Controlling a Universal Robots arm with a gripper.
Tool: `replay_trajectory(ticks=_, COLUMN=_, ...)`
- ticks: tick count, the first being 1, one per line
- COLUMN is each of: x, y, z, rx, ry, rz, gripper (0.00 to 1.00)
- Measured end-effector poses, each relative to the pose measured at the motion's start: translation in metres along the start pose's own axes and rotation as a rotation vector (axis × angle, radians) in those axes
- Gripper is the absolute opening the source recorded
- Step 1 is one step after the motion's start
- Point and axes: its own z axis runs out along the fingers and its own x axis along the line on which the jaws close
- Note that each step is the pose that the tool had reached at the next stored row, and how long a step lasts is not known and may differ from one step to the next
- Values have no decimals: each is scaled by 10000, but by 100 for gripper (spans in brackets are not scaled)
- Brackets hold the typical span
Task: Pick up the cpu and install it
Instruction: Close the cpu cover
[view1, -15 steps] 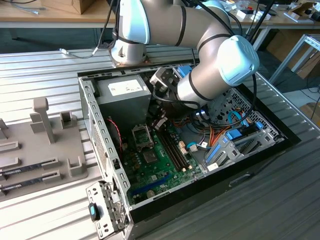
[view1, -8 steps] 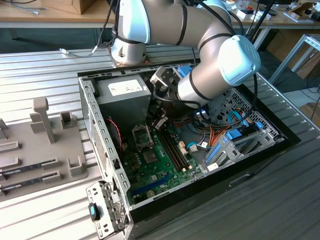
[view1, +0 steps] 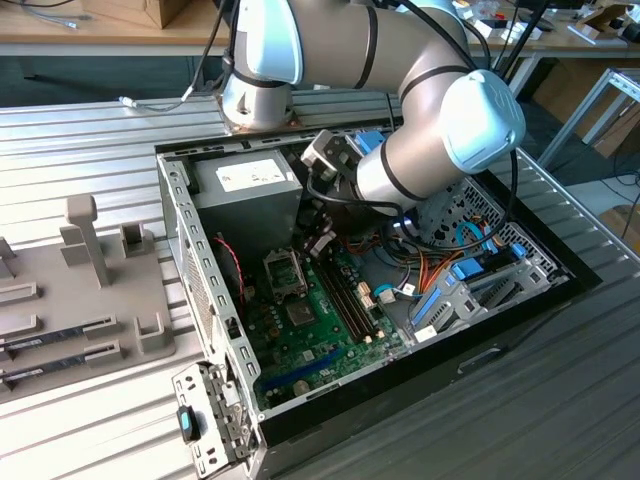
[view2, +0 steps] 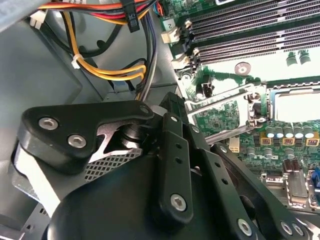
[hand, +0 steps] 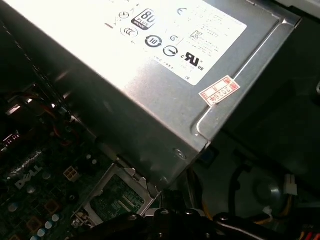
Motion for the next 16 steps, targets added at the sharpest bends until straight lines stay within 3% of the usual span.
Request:
replay_trajectory(ticks=7, x=2, y=-23, z=43, rx=-56, ry=-35, rz=-13, gripper=11)
replay_trajectory(ticks=16, x=23, y=-59, z=57, rx=-58, ry=-35, rz=-13, gripper=11)
